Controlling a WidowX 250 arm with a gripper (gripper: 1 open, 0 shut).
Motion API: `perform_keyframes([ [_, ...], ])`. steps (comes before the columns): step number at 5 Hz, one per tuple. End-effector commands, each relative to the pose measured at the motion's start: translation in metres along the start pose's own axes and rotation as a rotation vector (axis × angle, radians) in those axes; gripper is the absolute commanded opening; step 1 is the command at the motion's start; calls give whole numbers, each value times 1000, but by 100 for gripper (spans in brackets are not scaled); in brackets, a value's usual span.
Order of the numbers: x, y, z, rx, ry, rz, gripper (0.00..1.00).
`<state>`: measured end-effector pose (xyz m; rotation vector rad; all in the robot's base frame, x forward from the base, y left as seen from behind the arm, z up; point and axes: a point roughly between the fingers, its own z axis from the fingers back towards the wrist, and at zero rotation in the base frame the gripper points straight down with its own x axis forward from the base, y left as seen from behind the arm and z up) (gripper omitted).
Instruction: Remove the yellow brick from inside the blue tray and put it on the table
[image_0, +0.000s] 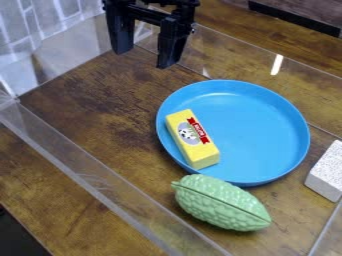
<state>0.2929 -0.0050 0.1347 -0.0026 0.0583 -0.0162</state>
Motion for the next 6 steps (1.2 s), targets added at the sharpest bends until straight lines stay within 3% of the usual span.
perform_keyframes([
  [1, 0, -3, -7, 0, 14, -21, 100],
  [6, -1, -29, -39, -3, 70, -241, 100],
])
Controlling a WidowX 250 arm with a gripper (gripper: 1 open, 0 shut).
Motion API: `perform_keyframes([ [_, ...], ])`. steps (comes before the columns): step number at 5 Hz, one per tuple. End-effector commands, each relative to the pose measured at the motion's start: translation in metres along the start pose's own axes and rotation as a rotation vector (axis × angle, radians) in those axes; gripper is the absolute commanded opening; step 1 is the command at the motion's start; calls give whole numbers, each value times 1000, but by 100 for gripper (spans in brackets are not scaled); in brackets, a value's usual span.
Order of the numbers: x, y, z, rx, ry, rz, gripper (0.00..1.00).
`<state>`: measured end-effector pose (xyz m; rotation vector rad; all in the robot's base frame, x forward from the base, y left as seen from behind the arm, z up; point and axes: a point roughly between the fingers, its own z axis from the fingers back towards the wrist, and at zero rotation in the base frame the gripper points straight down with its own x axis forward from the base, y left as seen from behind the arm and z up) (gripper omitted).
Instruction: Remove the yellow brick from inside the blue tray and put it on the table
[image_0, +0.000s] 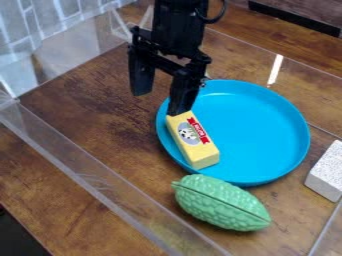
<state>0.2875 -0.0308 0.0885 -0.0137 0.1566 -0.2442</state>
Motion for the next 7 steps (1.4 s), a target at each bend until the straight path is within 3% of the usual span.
perform_keyframes([
  [1, 1, -9, 2, 6, -17, -64, 100],
  [2, 1, -15, -4, 9, -7, -129, 100],
  [3, 0, -28, -7, 20, -2, -244, 100],
  [5, -6, -71, -18, 85, -4, -592, 100],
  [6, -4, -84, -29, 108, 2, -720, 100],
  [7, 0, -87, -37, 111, -1, -747, 100],
])
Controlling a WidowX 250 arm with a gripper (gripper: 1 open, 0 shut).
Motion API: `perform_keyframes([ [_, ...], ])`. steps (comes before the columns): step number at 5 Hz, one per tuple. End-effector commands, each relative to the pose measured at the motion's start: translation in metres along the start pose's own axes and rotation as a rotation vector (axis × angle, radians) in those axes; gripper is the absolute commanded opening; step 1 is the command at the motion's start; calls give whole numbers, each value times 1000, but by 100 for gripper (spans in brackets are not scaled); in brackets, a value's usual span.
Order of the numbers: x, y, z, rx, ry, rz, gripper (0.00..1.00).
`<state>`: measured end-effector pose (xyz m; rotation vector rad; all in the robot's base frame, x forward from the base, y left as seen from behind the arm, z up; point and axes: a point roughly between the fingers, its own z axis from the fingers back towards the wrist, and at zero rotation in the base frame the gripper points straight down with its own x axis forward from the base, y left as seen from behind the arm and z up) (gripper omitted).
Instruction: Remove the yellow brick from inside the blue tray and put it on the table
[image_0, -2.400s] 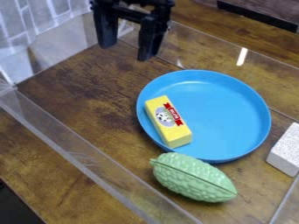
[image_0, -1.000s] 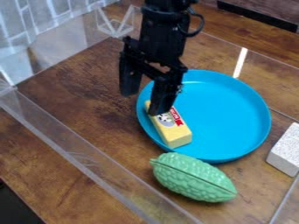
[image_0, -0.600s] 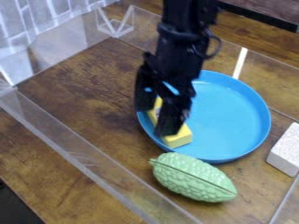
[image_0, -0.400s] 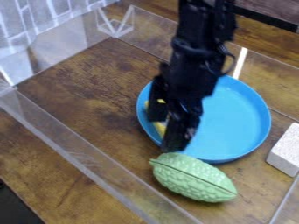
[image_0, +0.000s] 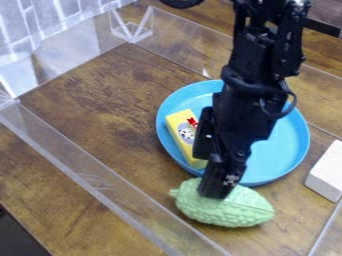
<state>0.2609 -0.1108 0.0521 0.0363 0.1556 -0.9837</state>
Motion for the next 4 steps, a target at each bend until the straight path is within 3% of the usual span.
perform_keyframes([
  [1, 7, -1, -5, 13, -32, -14, 100],
  [4, 18, 4, -25, 5, -62, -19, 100],
])
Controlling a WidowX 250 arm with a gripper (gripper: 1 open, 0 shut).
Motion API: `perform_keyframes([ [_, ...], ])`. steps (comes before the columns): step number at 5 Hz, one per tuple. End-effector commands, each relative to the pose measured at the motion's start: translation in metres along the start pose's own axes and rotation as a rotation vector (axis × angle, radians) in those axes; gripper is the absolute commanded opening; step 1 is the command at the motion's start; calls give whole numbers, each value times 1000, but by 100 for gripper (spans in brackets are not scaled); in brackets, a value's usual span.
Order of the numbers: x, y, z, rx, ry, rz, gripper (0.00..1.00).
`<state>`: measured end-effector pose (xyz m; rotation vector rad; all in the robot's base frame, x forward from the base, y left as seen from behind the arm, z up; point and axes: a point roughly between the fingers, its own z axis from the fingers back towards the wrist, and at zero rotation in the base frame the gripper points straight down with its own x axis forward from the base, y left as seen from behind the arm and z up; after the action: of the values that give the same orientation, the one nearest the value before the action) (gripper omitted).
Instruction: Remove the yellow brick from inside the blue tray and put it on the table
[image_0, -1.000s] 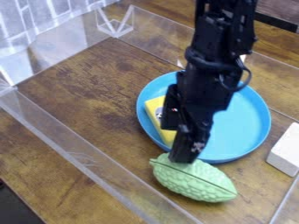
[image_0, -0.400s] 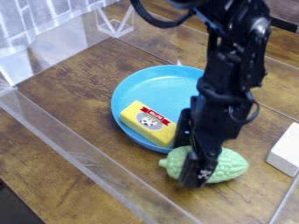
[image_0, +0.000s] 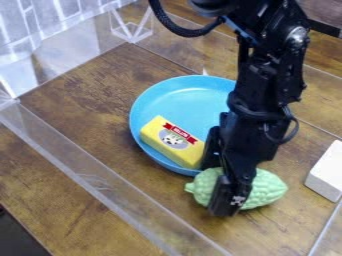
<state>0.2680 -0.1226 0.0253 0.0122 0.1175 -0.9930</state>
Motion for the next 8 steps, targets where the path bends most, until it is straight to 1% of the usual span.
perform_keyframes([
  [1, 4, 5, -4, 4, -33, -8, 100],
  [3, 9, 7, -12, -6, -54, -6, 100],
  [8, -2, 14, 13, 48, -46, 61, 100],
])
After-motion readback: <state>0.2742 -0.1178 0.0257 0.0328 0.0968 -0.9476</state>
